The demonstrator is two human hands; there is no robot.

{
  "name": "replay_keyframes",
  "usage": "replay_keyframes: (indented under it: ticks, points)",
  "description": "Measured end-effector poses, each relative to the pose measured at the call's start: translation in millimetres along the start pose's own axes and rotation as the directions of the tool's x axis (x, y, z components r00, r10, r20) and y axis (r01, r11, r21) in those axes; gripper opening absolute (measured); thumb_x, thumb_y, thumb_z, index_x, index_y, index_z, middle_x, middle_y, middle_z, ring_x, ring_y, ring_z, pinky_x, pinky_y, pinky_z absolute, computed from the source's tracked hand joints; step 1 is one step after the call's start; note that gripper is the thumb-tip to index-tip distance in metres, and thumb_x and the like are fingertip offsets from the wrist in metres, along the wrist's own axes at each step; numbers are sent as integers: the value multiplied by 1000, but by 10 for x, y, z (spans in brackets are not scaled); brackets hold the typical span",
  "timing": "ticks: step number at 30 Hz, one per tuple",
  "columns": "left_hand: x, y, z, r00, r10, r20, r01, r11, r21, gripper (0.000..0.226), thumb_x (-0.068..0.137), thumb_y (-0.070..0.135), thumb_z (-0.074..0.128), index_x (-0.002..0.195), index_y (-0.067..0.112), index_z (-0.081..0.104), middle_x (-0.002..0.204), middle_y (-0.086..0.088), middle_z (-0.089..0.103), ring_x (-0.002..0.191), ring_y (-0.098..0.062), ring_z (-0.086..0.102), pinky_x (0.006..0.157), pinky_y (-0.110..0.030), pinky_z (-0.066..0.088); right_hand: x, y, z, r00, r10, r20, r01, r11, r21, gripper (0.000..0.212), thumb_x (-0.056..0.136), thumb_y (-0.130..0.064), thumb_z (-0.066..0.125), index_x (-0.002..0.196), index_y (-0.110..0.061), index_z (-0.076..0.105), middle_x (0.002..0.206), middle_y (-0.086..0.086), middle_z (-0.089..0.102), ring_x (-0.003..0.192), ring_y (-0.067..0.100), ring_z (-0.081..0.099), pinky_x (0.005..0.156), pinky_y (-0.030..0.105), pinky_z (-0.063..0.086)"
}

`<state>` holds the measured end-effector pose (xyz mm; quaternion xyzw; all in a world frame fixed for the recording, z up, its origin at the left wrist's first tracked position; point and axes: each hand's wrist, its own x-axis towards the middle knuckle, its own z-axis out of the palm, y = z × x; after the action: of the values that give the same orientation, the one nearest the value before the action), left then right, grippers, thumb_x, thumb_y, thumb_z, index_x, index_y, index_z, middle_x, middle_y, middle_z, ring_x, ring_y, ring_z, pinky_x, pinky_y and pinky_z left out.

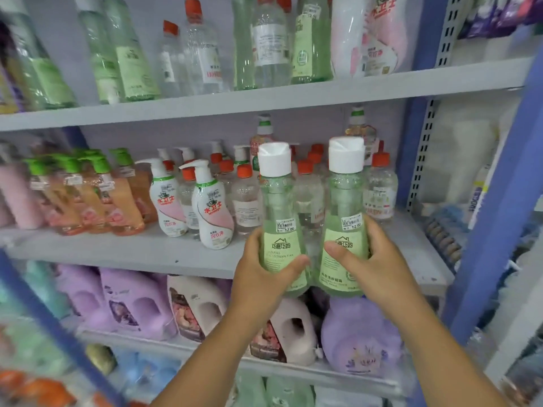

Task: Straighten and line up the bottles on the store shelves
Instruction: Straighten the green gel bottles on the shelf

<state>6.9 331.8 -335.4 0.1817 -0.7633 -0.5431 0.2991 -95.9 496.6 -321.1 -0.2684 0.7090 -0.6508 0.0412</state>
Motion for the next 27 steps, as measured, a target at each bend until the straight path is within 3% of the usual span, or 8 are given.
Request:
replay_keyframes:
  ticks: [4,8,13,17,20,23,27]
  points:
    - [-152,-32,-358,995,-3,-101,0,999,-33,56,76,23,89,115,42,54,98,24,75,90,2,72,74,-18,56,-70,-67,345,997,-12,75,12,1000,7,60,83,-34,81,135,-45,54,114,-27,71,101,-9,67,81,23,57]
    - [-290,-32,-863,981,-6,-192,0,999,-36,57,75,24,89,119,36,55,99,22,75,90,1,72,76,-23,57,-180,-263,795,986,-23,165,19,999,26,50,84,-29,82,115,-59,55,106,-32,71,94,-11,68,70,12,55]
    - [-418,28,-1676,960,16,-279,-35,997,-63,53,72,21,87,114,35,58,95,15,77,86,-5,74,70,-23,59,-396,-637,1500,976,-45,212,32,997,65,61,72,-45,88,123,-59,58,117,-23,72,106,1,70,89,35,57]
    - [-455,87,-2488,949,67,-307,-91,994,-63,54,70,14,88,107,39,58,88,20,76,76,4,71,63,-11,52,-558,-1105,2133,961,-106,257,74,989,130,50,63,-39,82,104,-61,64,103,-22,76,94,-1,73,79,29,58]
    - [-412,174,-3163,961,88,-262,-115,990,-88,54,64,27,89,108,39,60,88,20,76,76,3,72,60,-11,53,-600,-1522,2618,951,-140,277,95,981,170,48,63,-37,78,107,-55,66,100,-22,76,89,-4,72,69,20,59]
    - [-260,289,-3842,960,167,-225,-186,980,-66,68,49,45,93,110,42,61,91,19,77,80,0,73,61,-12,54,-555,-2004,3094,945,-210,252,166,968,187,47,64,-38,77,108,-47,67,99,-19,77,88,-2,73,64,17,58]
    - [-14,497,-4606,942,271,-198,-276,961,6,66,45,52,81,107,46,59,91,24,75,79,5,72,62,-8,51,-361,-2598,3631,925,-331,185,300,938,176,45,68,-43,74,112,-43,66,100,-18,77,92,1,74,72,23,56]
